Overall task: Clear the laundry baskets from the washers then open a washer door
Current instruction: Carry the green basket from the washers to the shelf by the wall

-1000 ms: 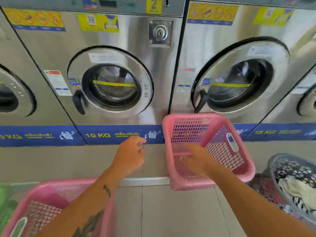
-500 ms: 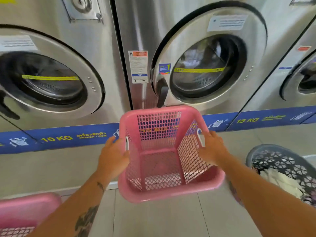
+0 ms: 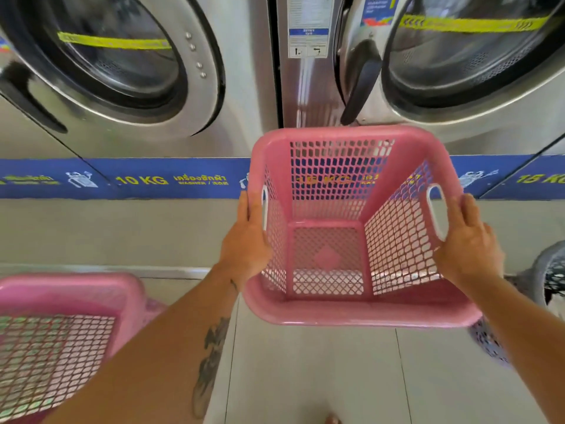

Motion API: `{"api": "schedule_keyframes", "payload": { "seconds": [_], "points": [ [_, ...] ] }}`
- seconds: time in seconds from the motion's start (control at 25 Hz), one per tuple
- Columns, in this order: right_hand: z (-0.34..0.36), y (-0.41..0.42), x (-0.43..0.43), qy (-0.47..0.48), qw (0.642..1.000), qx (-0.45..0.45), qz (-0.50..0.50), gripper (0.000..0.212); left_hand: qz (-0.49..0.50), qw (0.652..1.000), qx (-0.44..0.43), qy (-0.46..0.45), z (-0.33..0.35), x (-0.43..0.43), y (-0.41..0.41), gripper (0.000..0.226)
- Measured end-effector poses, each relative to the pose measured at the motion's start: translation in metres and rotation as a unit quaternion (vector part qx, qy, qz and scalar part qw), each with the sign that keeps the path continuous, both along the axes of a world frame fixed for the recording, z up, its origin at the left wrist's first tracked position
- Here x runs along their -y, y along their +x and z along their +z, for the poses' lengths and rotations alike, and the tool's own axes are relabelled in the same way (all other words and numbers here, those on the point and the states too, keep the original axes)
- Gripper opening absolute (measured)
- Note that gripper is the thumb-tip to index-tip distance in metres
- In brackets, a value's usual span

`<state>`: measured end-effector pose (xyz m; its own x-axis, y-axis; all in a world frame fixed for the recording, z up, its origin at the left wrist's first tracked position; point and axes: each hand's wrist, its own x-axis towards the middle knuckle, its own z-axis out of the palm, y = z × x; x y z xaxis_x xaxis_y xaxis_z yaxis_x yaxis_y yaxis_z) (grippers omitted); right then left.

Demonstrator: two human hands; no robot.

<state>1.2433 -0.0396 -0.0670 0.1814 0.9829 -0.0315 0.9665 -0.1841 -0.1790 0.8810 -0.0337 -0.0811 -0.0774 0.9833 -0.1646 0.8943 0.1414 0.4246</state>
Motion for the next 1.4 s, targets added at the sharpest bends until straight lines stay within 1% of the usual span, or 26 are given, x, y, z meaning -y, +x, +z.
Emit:
{"api": "schedule_keyframes", "payload": {
  "seconds": [0.12, 0.32, 0.4, 0.52, 0.64, 0.76, 0.88, 0.96, 1.08, 1.2, 1.28, 1.4],
  "points": [
    [0.009, -0.018, 0.015, -0.031, 0.999, 0.005, 0.021, 0.104, 0.007, 1.0, 0.008, 0.003, 0.012, 0.019, -0.018, 0.094],
    [0.021, -0.083, 0.055, -0.056, 0.997, -0.015, 0.055, 0.094, 0.03, 0.998, -0.026, 0.046, 0.03, 0.068, -0.092, 0.086],
    [0.026, -0.11, 0.074, -0.066, 0.996, -0.016, 0.063, 0.092, 0.052, 0.996, -0.017, 0.07, 0.037, 0.094, -0.117, 0.081],
    [0.026, -0.139, 0.103, -0.079, 0.993, -0.016, 0.081, 0.091, 0.068, 0.997, 0.013, 0.044, 0.04, 0.139, -0.145, 0.08],
    [0.013, -0.158, 0.132, -0.111, 0.99, -0.027, 0.08, 0.09, 0.05, 0.998, 0.042, 0.008, 0.018, 0.173, -0.168, 0.081],
    [-0.007, -0.169, 0.154, -0.149, 0.987, -0.025, 0.062, 0.09, 0.017, 0.999, 0.052, 0.0, -0.01, 0.193, -0.181, 0.082],
    [-0.034, -0.178, 0.173, -0.178, 0.983, -0.014, 0.047, 0.088, 0.012, 0.999, 0.031, 0.035, -0.035, 0.204, -0.189, 0.074],
    [-0.057, -0.182, 0.18, -0.185, 0.982, -0.01, 0.041, 0.089, 0.003, 0.998, 0.015, 0.056, -0.057, 0.215, -0.192, 0.08],
    [-0.089, -0.189, 0.196, -0.195, 0.98, 0.002, 0.04, 0.094, 0.06, 0.998, 0.024, 0.029, -0.088, 0.237, -0.189, 0.093],
    [-0.114, -0.194, 0.216, -0.181, 0.983, 0.007, 0.038, 0.101, 0.057, 0.998, 0.033, -0.003, -0.114, 0.255, -0.189, 0.094],
    [-0.115, -0.199, 0.225, -0.171, 0.985, -0.009, 0.039, 0.1, 0.06, 0.998, 0.007, -0.03, -0.12, 0.266, -0.194, 0.094],
    [-0.11, -0.202, 0.247, -0.192, 0.98, -0.021, 0.047, 0.102, 0.046, 0.995, -0.031, -0.078, -0.111, 0.281, -0.196, 0.103]
  ]
}}
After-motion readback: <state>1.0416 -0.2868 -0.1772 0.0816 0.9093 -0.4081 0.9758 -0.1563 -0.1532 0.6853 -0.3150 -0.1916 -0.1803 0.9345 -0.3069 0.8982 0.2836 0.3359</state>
